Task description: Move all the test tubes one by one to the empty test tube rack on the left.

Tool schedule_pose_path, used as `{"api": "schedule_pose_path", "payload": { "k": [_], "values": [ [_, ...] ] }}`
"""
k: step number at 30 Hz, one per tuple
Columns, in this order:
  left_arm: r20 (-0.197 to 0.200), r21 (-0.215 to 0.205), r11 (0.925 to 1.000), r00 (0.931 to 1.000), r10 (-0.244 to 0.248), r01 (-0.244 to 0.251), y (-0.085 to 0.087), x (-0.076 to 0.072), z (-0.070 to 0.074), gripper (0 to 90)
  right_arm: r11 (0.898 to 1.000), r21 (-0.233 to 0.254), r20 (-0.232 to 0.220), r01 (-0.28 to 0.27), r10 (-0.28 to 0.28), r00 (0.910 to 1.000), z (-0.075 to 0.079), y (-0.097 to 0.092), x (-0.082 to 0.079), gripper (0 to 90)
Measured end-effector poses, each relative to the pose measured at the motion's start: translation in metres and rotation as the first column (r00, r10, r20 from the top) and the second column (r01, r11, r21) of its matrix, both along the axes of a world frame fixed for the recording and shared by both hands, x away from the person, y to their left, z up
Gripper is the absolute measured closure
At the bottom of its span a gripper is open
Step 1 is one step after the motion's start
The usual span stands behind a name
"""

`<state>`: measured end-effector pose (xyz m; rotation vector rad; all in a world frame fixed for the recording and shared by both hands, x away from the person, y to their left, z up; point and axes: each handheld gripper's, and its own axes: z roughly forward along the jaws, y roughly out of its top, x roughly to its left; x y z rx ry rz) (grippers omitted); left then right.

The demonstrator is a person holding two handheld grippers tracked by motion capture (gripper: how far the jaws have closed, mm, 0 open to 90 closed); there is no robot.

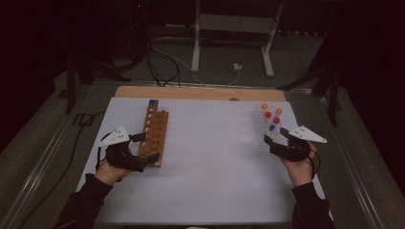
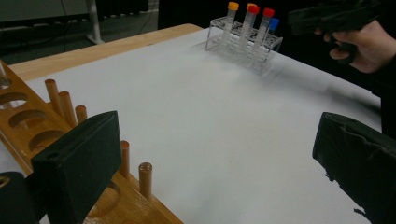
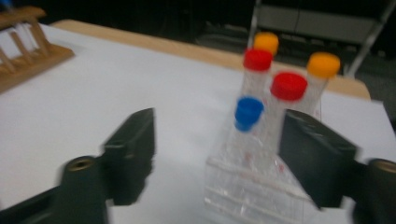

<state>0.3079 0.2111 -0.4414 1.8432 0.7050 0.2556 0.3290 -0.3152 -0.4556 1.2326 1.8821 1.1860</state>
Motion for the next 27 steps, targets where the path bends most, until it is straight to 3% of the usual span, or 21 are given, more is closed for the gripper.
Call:
{"api": "schedule_pose_path", "payload": {
  "k": [2, 9, 19, 22, 27],
  "values": [
    [-0.004, 0.004, 1.0000, 1.0000, -0.003, 0.003, -0.001, 0.000, -0.001, 2.3, 1.000, -0.005, -0.031, 0.023, -0.023, 0.9993, -0.005, -0.001, 0.005, 42.7],
    [-0.004, 0.008, 1.0000, 1.0000, -0.006, 0.006, -0.001, 0.000, -0.001, 2.3, 0.999, -0.019, -0.092, 0.036, -0.037, 0.9951, -0.015, 0.000, 0.018, 55.4],
    [-0.005, 0.000, 1.0000, 1.0000, -0.008, 0.008, -0.001, 0.001, -0.001, 2.4, 0.998, 0.005, -0.121, 0.062, -0.061, 0.9908, -0.019, 0.000, 0.030, 68.2],
    [-0.005, -0.001, 1.0000, 1.0000, -0.007, 0.007, 0.000, 0.001, -0.001, 2.3, 0.998, -0.010, -0.119, 0.064, -0.064, 0.9908, -0.020, 0.002, 0.032, 74.3],
    [-0.004, -0.001, 1.0000, 1.0000, -0.004, 0.004, 0.001, 0.001, -0.001, 2.3, 0.998, -0.017, -0.112, 0.065, -0.067, 0.9915, -0.020, 0.004, 0.032, 76.9]
  ]
}}
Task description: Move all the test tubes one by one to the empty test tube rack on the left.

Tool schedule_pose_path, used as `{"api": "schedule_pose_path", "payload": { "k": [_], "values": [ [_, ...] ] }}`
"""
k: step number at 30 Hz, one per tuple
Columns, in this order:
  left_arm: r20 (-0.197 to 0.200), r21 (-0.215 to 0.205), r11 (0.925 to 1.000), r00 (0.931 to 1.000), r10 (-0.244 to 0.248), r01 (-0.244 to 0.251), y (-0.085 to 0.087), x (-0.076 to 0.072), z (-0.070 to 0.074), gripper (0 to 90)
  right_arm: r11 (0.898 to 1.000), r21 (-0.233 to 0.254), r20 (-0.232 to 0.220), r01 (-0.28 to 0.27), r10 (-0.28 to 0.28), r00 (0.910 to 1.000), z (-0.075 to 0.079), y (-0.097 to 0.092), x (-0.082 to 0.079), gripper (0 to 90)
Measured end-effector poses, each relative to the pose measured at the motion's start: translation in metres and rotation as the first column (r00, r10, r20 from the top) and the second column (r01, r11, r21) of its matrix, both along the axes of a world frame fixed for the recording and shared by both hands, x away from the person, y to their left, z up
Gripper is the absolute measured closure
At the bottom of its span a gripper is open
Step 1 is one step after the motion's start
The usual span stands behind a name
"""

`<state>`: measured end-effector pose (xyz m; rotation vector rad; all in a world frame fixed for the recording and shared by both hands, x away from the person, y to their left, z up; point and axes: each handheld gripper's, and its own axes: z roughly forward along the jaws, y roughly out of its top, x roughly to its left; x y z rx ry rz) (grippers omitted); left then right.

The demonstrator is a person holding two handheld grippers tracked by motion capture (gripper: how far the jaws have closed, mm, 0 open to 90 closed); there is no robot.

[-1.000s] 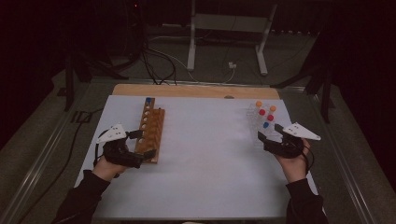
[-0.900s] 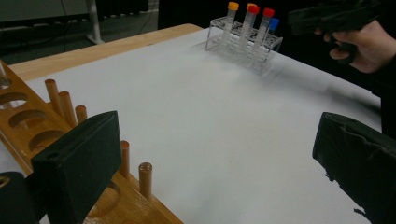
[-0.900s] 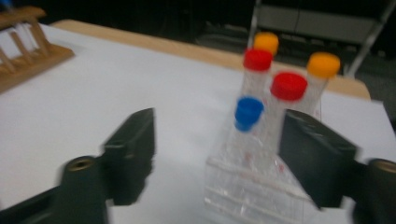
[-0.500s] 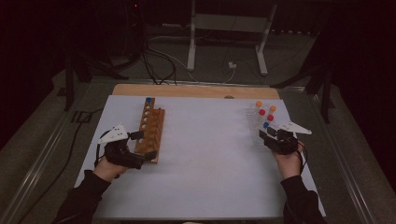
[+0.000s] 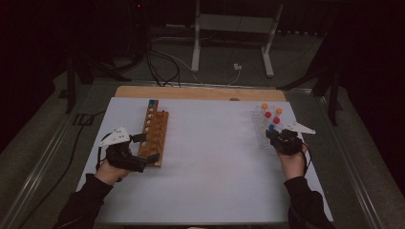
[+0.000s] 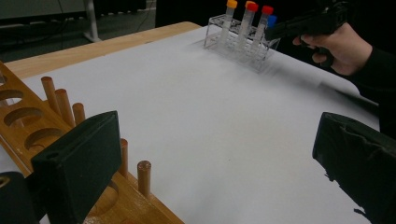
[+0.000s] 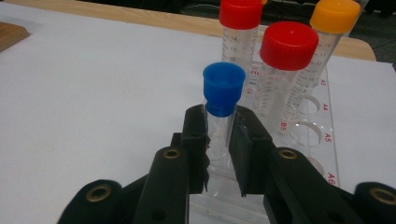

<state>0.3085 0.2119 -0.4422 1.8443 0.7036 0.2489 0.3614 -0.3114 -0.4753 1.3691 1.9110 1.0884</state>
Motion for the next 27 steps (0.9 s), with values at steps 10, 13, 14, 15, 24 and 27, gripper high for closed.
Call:
{"api": "schedule_pose_path", "payload": {
  "k": [10, 13, 14, 15, 24, 27],
  "values": [
    [-0.002, 0.001, 1.0000, 1.0000, -0.007, 0.007, -0.001, 0.000, 0.000, 2.3, 0.999, -0.032, 0.072, -0.009, 0.012, 0.9973, 0.016, 0.003, -0.009, 77.3],
    [-0.002, 0.002, 0.9999, 0.9999, -0.010, 0.010, -0.001, 0.000, 0.001, 2.3, 0.999, -0.036, 0.087, -0.005, 0.008, 0.9962, 0.022, 0.003, -0.013, 77.3],
    [-0.003, 0.002, 0.9999, 0.9999, -0.011, 0.011, -0.001, 0.000, 0.001, 2.3, 0.999, -0.038, 0.096, -0.004, 0.008, 0.9954, 0.025, 0.004, -0.015, 77.3],
    [-0.003, 0.002, 0.9999, 0.9999, -0.014, 0.014, -0.001, 0.000, 0.001, 2.3, 0.999, -0.041, 0.107, -0.002, 0.006, 0.9942, 0.027, 0.004, -0.017, 77.3],
    [0.003, 0.004, 0.9996, 0.9996, -0.028, 0.028, -0.005, -0.002, 0.003, 2.4, 0.999, -0.037, 0.178, -0.039, 0.046, 0.9830, 0.048, 0.011, -0.031, 77.3],
    [0.003, -0.002, 0.9994, 0.9994, -0.034, 0.034, -0.007, -0.002, 0.004, 2.3, 0.996, -0.029, 0.170, -0.079, 0.083, 0.9819, 0.048, 0.019, -0.033, 77.3]
  ]
}}
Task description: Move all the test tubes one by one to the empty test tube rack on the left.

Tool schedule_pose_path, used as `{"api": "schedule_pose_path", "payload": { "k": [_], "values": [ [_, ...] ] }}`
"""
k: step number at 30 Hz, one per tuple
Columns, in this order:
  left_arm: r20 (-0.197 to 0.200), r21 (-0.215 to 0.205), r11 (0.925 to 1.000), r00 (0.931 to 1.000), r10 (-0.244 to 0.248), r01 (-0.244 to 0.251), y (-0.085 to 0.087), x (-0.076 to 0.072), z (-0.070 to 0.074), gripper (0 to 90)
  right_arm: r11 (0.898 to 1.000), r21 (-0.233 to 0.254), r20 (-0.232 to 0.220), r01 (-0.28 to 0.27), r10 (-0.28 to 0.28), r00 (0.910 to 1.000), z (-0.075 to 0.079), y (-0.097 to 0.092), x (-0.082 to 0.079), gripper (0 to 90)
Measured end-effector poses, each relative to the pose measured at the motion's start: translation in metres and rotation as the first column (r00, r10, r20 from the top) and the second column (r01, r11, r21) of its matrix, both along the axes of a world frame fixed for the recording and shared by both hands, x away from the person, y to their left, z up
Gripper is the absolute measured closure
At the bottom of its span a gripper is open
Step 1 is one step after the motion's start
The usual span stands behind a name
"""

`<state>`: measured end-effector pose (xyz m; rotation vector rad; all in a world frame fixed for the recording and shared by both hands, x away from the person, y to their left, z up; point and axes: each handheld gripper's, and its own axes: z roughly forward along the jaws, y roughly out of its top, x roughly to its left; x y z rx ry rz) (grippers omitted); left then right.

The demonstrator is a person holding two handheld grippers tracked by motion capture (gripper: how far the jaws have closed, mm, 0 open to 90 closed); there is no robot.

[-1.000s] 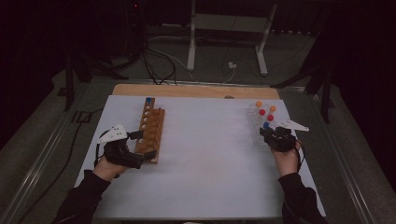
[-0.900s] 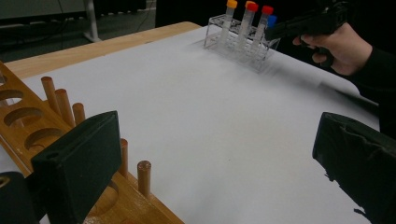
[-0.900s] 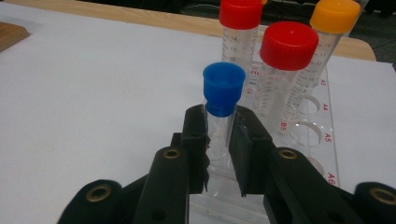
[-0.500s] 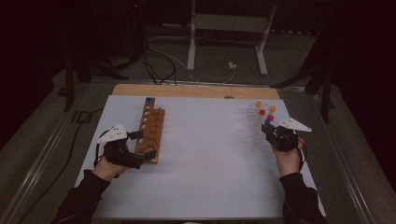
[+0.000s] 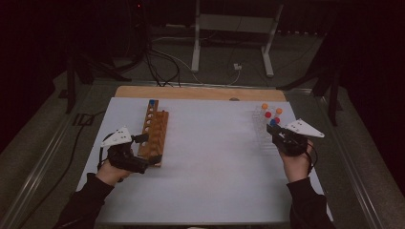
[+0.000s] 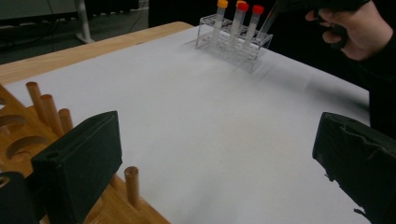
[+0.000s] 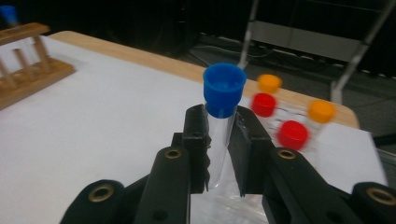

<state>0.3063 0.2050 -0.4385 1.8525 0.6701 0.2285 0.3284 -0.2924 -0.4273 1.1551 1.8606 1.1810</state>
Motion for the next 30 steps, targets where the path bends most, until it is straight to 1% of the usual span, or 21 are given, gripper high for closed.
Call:
{"api": "schedule_pose_path", "payload": {
  "k": [4, 5, 7, 9, 14, 15, 16, 18, 20, 24, 27, 28, 29, 30],
  "values": [
    [-0.002, 0.002, 1.0000, 1.0000, -0.007, 0.007, -0.004, -0.001, 0.001, 2.4, 0.998, 0.005, -0.020, -0.056, 0.057, 0.9982, -0.002, 0.013, -0.002, 77.3],
    [-0.002, 0.005, 0.9999, 0.9999, -0.011, 0.011, -0.005, -0.001, 0.001, 2.3, 0.998, 0.006, -0.027, -0.070, 0.071, 0.9971, -0.003, 0.016, -0.003, 77.3],
    [-0.003, 0.025, 0.9995, 0.9998, -0.018, 0.018, -0.008, -0.002, 0.002, 2.5, 0.995, 0.002, -0.035, -0.097, 0.097, 0.9946, -0.005, 0.024, -0.004, 77.3],
    [-0.004, 0.028, 0.9993, 0.9997, -0.026, 0.026, -0.011, -0.003, 0.002, 2.5, 0.993, 0.003, -0.042, -0.120, 0.120, 0.9919, -0.006, 0.030, -0.005, 77.3],
    [-0.009, 0.017, 0.9989, 0.9991, -0.043, 0.043, -0.016, -0.004, 0.002, 2.5, 0.983, -0.001, -0.067, -0.182, 0.181, 0.9812, -0.010, 0.047, -0.010, 77.3],
    [-0.012, 0.017, 0.9988, 0.9989, -0.046, 0.047, -0.017, -0.004, 0.002, 2.5, 0.979, -0.002, -0.074, -0.204, 0.203, 0.9764, -0.011, 0.053, -0.012, 77.3],
    [-0.011, 0.019, 0.9986, 0.9988, -0.049, 0.049, -0.018, -0.004, 0.002, 2.5, 0.979, -0.002, -0.074, -0.204, 0.203, 0.9764, -0.011, 0.053, -0.012, 77.3],
    [-0.011, 0.018, 0.9983, 0.9984, -0.055, 0.055, -0.021, -0.004, 0.002, 2.5, 0.974, 0.000, -0.080, -0.227, 0.226, 0.9709, -0.012, 0.059, -0.014, 77.4],
    [-0.010, 0.013, 0.9980, 0.9980, -0.062, 0.062, -0.023, -0.004, 0.002, 2.5, 0.968, -0.005, -0.089, -0.252, 0.251, 0.9640, -0.014, 0.066, -0.016, 77.3],
    [-0.009, 0.017, 0.9969, 0.9970, -0.077, 0.078, -0.029, -0.005, 0.004, 2.5, 0.955, -0.009, -0.103, -0.297, 0.295, 0.9500, -0.016, 0.079, -0.020, 77.4],
    [-0.010, 0.016, 0.9958, 0.9959, -0.090, 0.090, -0.034, -0.006, 0.004, 2.5, 0.942, -0.010, -0.115, -0.334, 0.331, 0.9366, -0.018, 0.090, -0.024, 77.4],
    [-0.008, 0.018, 0.9953, 0.9955, -0.094, 0.095, -0.036, -0.006, 0.004, 2.5, 0.933, -0.012, -0.121, -0.359, 0.355, 0.9270, -0.019, 0.097, -0.026, 77.3],
    [-0.009, 0.016, 0.9954, 0.9955, -0.094, 0.094, -0.037, -0.006, 0.004, 2.5, 0.933, -0.012, -0.121, -0.359, 0.355, 0.9270, -0.019, 0.097, -0.026, 77.3],
    [-0.012, 0.013, 0.9950, 0.9951, -0.098, 0.099, -0.038, -0.006, 0.005, 2.5, 0.924, -0.014, -0.125, -0.381, 0.376, 0.9180, -0.019, 0.103, -0.028, 77.3]
  ]
}}
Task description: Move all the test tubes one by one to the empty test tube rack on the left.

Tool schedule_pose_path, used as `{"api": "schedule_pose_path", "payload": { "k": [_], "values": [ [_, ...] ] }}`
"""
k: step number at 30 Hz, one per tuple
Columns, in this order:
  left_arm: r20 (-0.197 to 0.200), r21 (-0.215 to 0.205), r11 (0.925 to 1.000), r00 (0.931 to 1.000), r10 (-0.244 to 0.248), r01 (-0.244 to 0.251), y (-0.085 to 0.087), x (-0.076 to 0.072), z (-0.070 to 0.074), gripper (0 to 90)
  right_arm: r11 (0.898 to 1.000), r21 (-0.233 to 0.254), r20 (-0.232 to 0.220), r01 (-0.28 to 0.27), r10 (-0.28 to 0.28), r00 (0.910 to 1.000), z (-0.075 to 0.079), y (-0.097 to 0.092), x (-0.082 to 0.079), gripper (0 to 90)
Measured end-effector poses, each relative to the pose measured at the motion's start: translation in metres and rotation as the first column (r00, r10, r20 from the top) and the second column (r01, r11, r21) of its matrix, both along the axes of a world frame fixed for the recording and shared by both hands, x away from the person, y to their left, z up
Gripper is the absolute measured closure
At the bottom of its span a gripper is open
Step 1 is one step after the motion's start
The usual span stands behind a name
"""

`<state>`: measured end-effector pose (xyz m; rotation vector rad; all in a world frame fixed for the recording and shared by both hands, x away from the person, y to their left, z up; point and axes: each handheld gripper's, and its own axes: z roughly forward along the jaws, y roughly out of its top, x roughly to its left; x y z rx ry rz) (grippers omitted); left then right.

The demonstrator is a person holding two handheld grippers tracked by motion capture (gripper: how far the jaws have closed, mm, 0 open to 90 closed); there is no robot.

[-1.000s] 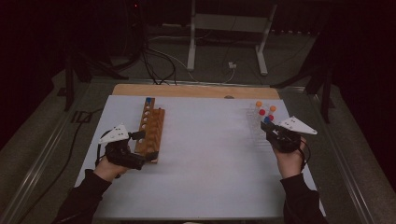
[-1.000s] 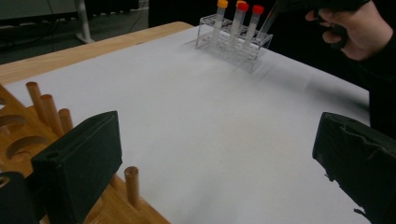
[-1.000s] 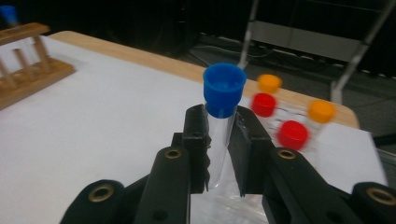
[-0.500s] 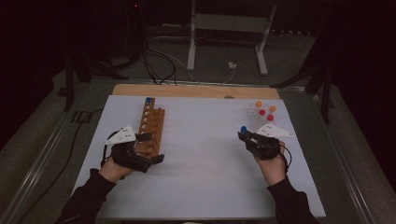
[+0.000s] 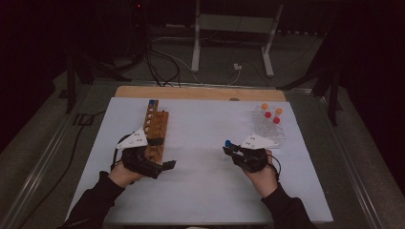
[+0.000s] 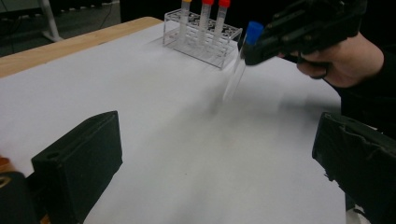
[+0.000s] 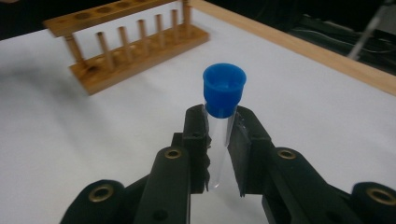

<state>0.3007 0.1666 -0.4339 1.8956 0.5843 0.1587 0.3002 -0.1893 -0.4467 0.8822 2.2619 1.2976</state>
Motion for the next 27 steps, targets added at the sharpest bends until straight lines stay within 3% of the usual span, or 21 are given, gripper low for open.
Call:
{"api": "schedule_pose_path", "payload": {
  "k": [12, 19, 24, 27],
  "values": [
    [0.015, -0.002, 0.9995, 0.9994, -0.032, 0.032, -0.016, 0.000, 0.006, 3.3, 0.993, -0.019, -0.021, -0.115, 0.115, 0.9931, -0.004, 0.028, -0.011, 77.3],
    [0.028, -0.012, 0.9978, 0.9975, -0.065, 0.066, -0.030, 0.001, 0.010, 5.4, 0.988, -0.019, -0.025, -0.154, 0.154, 0.9877, -0.004, 0.038, -0.016, 77.3],
    [0.033, -0.020, 0.9946, 0.9943, -0.101, 0.102, -0.043, 0.001, 0.009, 9.5, 0.983, -0.018, -0.028, -0.181, 0.180, 0.9832, -0.004, 0.043, -0.019, 77.3],
    [0.041, -0.017, 0.9926, 0.9920, -0.120, 0.120, -0.052, 0.000, 0.005, 16.6, 0.981, -0.018, -0.030, -0.194, 0.194, 0.9806, -0.004, 0.046, -0.021, 77.4]
  ]
}}
